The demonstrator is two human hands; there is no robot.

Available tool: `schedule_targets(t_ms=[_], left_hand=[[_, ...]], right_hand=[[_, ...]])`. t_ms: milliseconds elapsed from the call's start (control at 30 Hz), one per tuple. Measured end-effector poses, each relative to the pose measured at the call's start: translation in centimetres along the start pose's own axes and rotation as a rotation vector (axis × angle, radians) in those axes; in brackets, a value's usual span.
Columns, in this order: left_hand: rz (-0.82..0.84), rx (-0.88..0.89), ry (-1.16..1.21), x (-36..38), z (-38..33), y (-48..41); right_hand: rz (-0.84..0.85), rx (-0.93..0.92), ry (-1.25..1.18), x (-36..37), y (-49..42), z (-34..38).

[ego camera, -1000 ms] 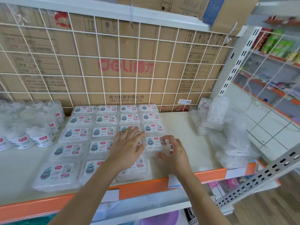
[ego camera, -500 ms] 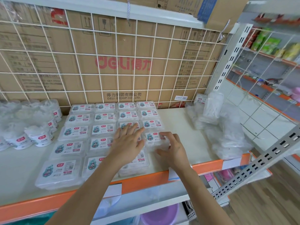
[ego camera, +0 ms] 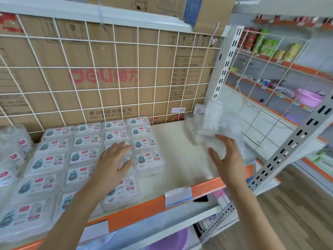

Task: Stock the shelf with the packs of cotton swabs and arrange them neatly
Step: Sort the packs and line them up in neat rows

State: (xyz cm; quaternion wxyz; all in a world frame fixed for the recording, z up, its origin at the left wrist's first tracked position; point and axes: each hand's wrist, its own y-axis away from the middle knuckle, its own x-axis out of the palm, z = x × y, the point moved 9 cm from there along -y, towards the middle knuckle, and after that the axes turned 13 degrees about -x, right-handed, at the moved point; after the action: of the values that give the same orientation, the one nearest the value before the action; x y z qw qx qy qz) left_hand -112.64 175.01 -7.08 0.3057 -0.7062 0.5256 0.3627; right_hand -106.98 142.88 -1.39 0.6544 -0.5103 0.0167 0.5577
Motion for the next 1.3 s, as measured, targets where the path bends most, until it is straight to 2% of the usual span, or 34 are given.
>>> schedule_targets(t_ms=[67,167,267,433,633,733,833,933,1000,1067,1167,1233,1300], left_hand=[[-0.049,0.028,0.020,-0.8,-0.2,-0.1],[-0.113,0.063,0.038,-2.0,-1.5,-0.5],[-0.128,0.100,0.080,-2.5,-4.3,-1.2],[-0.065,0.153,0.095,-0.1,-8.9,-3.3],[-0.037,0.362,0.135,3.5,-15.7,-3.6],[0.017,0.407,0.244,5.1,-19.4,-3.1],[0.121,0.344,0.431,6.6,-21.4,-3.1],[0.272,0.216,0.595,8.5,-21.7,-3.8],[0.309,0.152,0.743,8.7,-21.7,-4.1],[0.281,0.106,0.853,8.5,-21.4,-4.4],[0.216,-0.010,0.983,8.4,-19.4,-4.8],[0.169,-0.106,1.016,8.5,-17.6,-5.0],[0.135,-0.176,1.037,8.5,-16.3,-4.9]], right_hand=[[-0.029,0.073,0.148,-2.3,-0.9,-2.9],[0.117,0.215,0.305,-2.2,-1.5,-7.1],[0.237,0.232,0.325,-0.8,-1.6,-8.9],[0.183,0.228,0.254,-1.2,-1.7,-9.2],[-0.050,0.192,-0.014,-5.6,-1.8,-6.8],[-0.041,0.249,-0.416,-4.8,-2.1,-5.9],[0.016,0.312,-0.675,-3.2,-2.7,-5.5],[0.084,0.317,-0.756,-1.8,-3.4,-4.6],[0.111,0.286,-0.773,-1.1,-4.0,-4.5],[0.087,0.244,-0.682,-1.2,-4.9,-5.3],[0.006,0.090,-0.184,-2.9,-7.0,-8.2],[0.108,-0.032,0.115,-2.1,-8.5,-10.0],[0.324,-0.056,0.265,0.1,-9.2,-11.8]])
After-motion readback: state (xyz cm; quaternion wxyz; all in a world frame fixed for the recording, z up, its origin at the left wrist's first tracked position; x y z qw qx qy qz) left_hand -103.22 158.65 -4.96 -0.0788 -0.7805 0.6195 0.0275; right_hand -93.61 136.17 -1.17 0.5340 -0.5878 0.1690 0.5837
